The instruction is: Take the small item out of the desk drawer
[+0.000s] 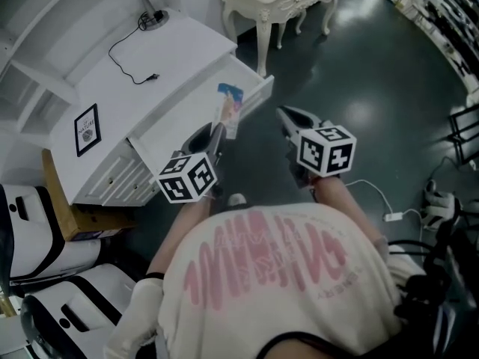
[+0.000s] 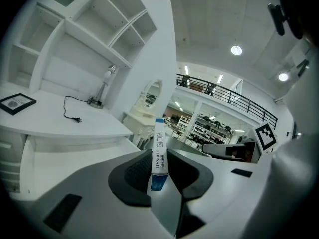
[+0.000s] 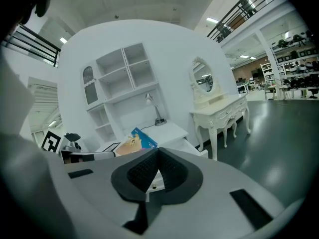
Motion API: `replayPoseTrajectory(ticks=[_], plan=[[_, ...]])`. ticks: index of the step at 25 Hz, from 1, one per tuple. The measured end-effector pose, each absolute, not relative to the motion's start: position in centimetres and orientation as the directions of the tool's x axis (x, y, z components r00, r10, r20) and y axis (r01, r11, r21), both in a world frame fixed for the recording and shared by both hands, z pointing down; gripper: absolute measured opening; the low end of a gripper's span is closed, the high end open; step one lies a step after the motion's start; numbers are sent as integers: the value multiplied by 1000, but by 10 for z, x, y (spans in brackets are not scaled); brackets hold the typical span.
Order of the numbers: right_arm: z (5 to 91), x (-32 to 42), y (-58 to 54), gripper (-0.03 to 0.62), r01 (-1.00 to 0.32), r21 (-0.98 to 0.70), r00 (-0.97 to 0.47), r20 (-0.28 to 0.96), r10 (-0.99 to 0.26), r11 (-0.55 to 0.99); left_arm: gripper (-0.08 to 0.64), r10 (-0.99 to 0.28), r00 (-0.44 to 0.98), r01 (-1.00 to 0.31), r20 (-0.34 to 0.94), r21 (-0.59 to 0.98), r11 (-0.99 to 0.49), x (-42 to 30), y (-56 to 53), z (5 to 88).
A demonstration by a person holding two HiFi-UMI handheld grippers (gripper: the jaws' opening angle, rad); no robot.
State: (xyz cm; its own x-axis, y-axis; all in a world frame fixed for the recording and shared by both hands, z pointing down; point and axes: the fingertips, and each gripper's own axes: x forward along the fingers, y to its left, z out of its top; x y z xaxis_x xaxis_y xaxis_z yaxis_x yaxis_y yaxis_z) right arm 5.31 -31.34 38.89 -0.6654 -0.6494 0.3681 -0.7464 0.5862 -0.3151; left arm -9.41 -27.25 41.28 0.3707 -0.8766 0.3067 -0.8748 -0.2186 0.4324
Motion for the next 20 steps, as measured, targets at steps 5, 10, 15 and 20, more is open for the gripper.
replayPoseTrajectory(ticks=[5, 10, 15, 20], plan=[[398, 73, -289, 17, -740, -321, -672, 380, -636, 591, 117, -882, 346, -882, 320, 430, -191, -77, -241, 422], [403, 80, -268, 17, -723, -330, -690, 379, -616, 607, 117, -889, 318, -890, 330, 427, -160, -70, -214, 427], [406, 81, -254, 17, -713, -337, -700, 388, -599, 615, 117, -890, 302, -893, 341, 429, -138, -69, -196, 429], [410, 80, -245, 17, -708, -340, -705, 394, -590, 619, 117, -893, 289, -895, 346, 430, -123, -72, -185, 433]])
